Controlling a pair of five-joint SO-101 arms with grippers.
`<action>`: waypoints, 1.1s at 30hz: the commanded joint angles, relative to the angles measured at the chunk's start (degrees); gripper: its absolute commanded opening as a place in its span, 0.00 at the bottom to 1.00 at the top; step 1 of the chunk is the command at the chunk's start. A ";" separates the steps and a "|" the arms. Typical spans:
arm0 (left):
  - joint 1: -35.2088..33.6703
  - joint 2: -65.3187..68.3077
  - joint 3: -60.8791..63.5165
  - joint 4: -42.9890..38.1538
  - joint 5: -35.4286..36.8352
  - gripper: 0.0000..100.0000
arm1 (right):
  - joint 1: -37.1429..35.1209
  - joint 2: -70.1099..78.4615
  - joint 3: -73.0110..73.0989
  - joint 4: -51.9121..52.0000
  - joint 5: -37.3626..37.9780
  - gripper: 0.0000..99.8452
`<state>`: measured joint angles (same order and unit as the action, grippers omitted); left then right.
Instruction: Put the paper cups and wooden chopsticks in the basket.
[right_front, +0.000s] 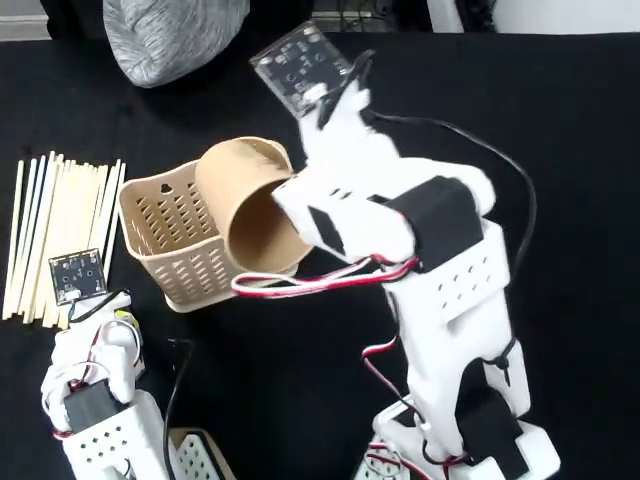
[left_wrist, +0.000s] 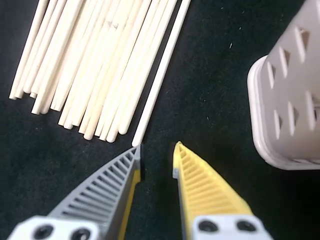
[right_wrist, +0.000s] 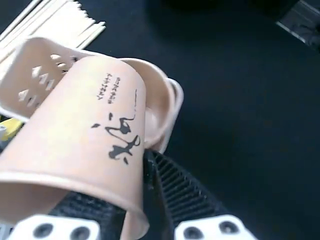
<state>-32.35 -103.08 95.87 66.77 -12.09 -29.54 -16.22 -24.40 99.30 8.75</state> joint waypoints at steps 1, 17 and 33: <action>0.40 -0.26 0.22 -1.05 -0.53 0.12 | 4.04 -1.54 -0.40 0.53 -0.35 0.01; 0.40 -0.26 0.22 -1.05 -0.53 0.12 | 1.58 4.26 -0.66 -2.11 -0.44 0.12; 0.40 -0.26 0.22 -1.05 -0.53 0.12 | -4.66 5.49 -13.14 -9.76 -0.35 0.20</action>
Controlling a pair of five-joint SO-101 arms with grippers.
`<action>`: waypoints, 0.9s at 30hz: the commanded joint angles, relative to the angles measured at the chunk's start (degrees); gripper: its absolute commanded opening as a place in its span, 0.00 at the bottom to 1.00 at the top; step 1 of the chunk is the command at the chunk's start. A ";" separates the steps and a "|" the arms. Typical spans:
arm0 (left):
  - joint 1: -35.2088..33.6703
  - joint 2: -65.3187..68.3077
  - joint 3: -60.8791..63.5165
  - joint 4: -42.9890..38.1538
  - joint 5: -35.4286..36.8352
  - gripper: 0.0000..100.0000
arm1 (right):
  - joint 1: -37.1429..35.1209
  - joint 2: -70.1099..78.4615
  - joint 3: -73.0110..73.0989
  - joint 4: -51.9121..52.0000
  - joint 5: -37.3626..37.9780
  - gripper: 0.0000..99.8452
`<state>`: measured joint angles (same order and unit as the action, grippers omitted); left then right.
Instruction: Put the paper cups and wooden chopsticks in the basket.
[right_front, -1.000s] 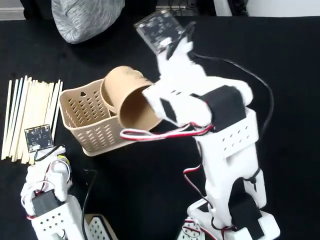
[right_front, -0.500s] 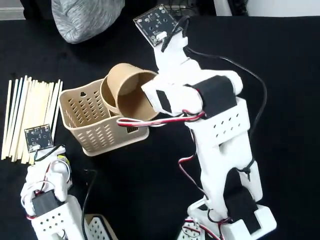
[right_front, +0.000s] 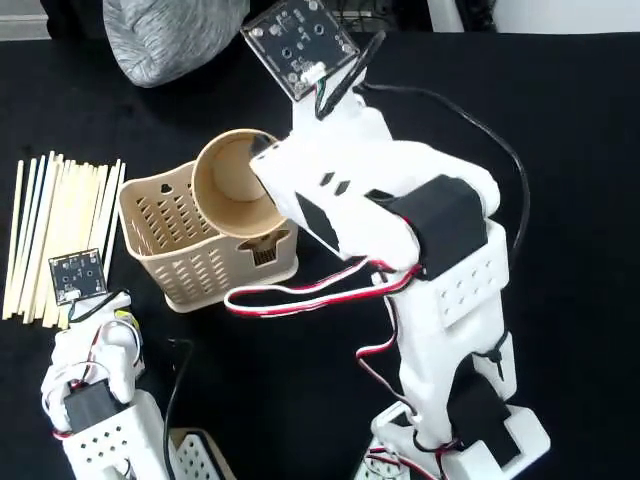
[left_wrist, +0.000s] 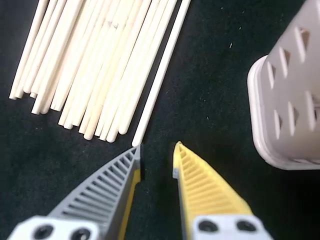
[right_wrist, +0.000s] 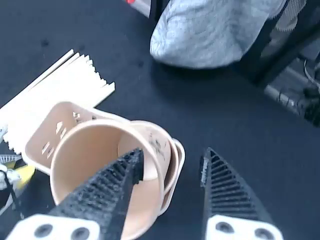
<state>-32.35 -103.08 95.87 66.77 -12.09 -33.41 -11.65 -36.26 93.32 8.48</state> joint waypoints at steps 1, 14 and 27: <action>0.40 -0.26 0.22 -1.05 -0.53 0.12 | -0.79 1.36 -0.57 -4.66 -0.09 0.20; 0.40 -0.26 0.22 -1.05 -0.53 0.12 | -0.79 8.84 7.60 -12.31 1.32 0.03; 0.40 -0.26 0.22 -1.05 -0.53 0.12 | -0.70 3.38 3.38 -9.58 4.22 0.15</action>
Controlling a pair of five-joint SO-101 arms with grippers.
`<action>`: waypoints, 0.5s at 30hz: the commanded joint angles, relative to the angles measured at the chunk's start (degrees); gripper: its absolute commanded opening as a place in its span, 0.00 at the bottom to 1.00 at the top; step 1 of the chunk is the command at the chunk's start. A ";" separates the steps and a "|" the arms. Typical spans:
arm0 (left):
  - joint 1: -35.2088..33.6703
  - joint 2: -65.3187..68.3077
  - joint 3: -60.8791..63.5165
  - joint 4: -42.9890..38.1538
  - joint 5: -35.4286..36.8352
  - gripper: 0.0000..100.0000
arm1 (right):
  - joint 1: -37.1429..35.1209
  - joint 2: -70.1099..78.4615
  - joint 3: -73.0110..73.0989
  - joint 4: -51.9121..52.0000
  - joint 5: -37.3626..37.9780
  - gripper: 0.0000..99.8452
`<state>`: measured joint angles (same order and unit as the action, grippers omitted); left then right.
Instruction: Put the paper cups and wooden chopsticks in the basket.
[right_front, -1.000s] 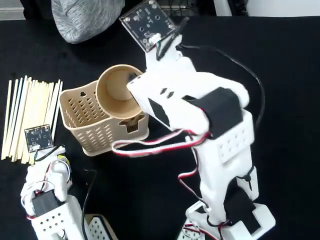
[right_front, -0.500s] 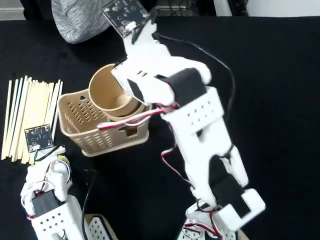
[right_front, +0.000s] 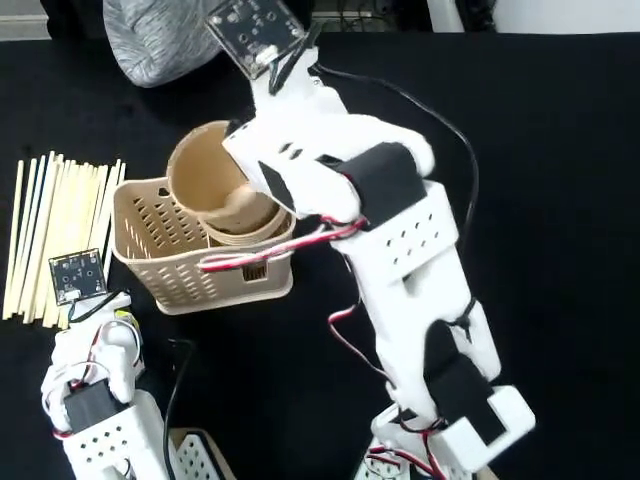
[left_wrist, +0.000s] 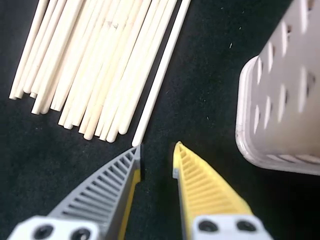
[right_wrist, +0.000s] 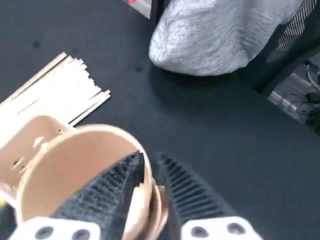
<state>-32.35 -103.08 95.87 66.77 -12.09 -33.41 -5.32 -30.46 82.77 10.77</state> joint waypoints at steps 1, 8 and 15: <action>0.40 -0.26 0.22 -1.05 -0.53 0.12 | -0.62 -3.21 -2.33 1.05 2.02 0.16; 0.40 -0.26 0.22 -1.05 -0.53 0.12 | -0.79 -3.30 -2.42 2.73 2.02 0.06; 0.40 -0.26 0.22 -1.05 -0.53 0.12 | -0.88 -3.30 -2.24 10.73 2.99 0.01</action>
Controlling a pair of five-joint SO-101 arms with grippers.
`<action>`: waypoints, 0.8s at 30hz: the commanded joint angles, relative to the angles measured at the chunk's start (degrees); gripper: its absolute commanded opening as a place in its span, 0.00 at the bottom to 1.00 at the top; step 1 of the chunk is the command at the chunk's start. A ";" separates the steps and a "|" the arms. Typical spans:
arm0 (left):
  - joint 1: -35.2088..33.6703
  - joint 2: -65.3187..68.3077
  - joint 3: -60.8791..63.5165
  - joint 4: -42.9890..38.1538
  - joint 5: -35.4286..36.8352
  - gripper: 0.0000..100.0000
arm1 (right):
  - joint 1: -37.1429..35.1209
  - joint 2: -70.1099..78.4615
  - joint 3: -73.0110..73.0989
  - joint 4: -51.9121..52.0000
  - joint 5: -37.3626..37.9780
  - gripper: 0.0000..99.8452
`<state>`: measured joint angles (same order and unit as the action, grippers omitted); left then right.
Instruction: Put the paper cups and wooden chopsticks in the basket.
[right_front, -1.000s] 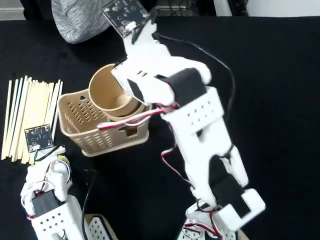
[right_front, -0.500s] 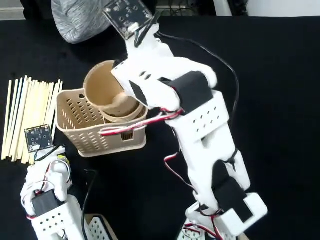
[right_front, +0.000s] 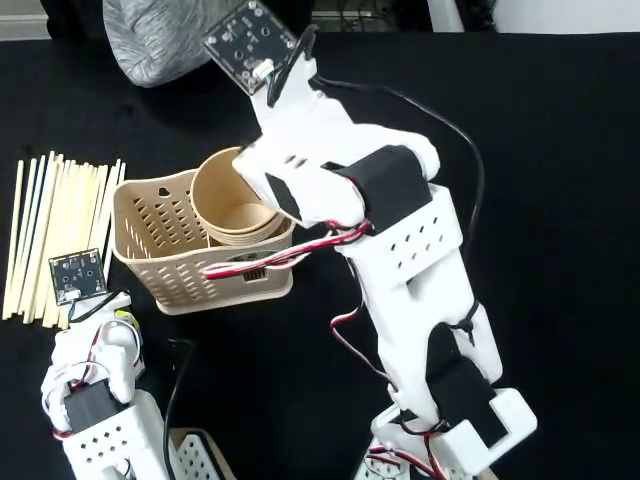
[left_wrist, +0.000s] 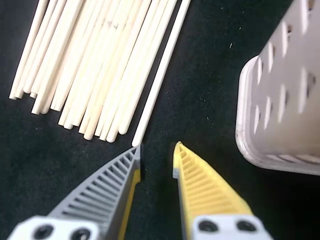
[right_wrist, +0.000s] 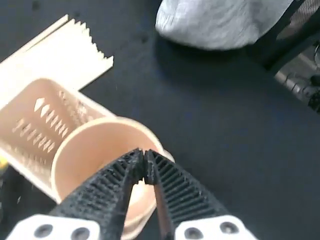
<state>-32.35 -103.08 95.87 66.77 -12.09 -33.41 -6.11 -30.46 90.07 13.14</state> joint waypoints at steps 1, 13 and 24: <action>0.40 -0.26 0.22 -1.05 -0.53 0.12 | -0.88 -2.51 -2.24 3.96 0.62 0.01; 0.40 -0.26 0.22 -1.05 -0.53 0.12 | -5.63 -16.48 19.38 -5.98 7.47 0.01; 0.40 -0.26 0.22 -1.05 -0.53 0.12 | -3.08 -39.96 67.21 -41.05 10.90 0.01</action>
<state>-32.35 -103.08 95.87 66.77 -12.09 -39.03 -40.75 22.20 62.46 23.69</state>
